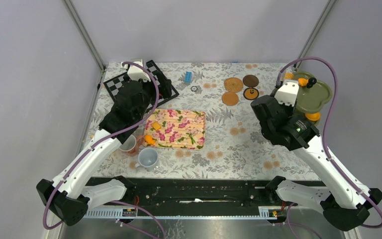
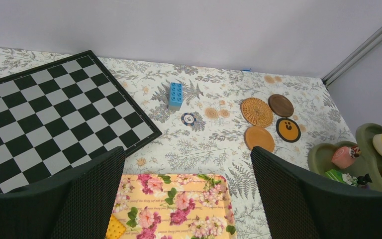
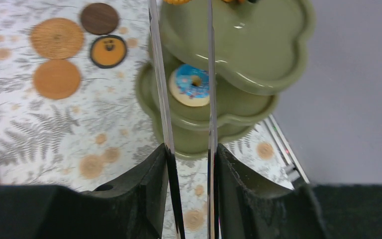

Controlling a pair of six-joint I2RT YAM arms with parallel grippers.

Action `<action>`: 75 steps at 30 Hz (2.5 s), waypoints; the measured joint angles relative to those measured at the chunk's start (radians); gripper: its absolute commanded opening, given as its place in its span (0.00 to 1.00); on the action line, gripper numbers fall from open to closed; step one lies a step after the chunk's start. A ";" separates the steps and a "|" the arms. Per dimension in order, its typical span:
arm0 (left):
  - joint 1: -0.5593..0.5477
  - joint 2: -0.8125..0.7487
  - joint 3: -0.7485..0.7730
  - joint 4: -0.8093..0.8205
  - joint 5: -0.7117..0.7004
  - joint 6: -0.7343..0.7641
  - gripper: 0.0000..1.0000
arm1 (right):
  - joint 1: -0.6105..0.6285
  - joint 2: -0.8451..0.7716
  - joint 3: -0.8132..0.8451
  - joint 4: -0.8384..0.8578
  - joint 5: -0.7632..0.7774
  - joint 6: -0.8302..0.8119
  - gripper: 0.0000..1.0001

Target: Serve the afternoon tea

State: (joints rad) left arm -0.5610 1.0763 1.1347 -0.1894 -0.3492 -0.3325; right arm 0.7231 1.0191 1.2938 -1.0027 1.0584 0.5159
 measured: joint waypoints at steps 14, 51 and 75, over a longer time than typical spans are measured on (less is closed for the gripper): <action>-0.003 0.000 0.000 0.000 0.004 0.000 0.99 | -0.196 -0.007 -0.077 -0.027 -0.061 0.009 0.33; -0.006 -0.002 -0.005 0.003 -0.034 0.004 0.99 | -0.139 0.094 -0.224 0.620 -1.119 -0.360 0.59; -0.006 -0.033 -0.032 0.004 -0.093 0.008 0.99 | 0.367 0.828 0.026 0.723 -0.867 -0.444 0.55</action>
State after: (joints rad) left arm -0.5674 1.0431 1.1023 -0.1852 -0.4419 -0.3248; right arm 1.0897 1.8469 1.3197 -0.2802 0.1917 0.0719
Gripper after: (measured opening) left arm 0.989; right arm 0.582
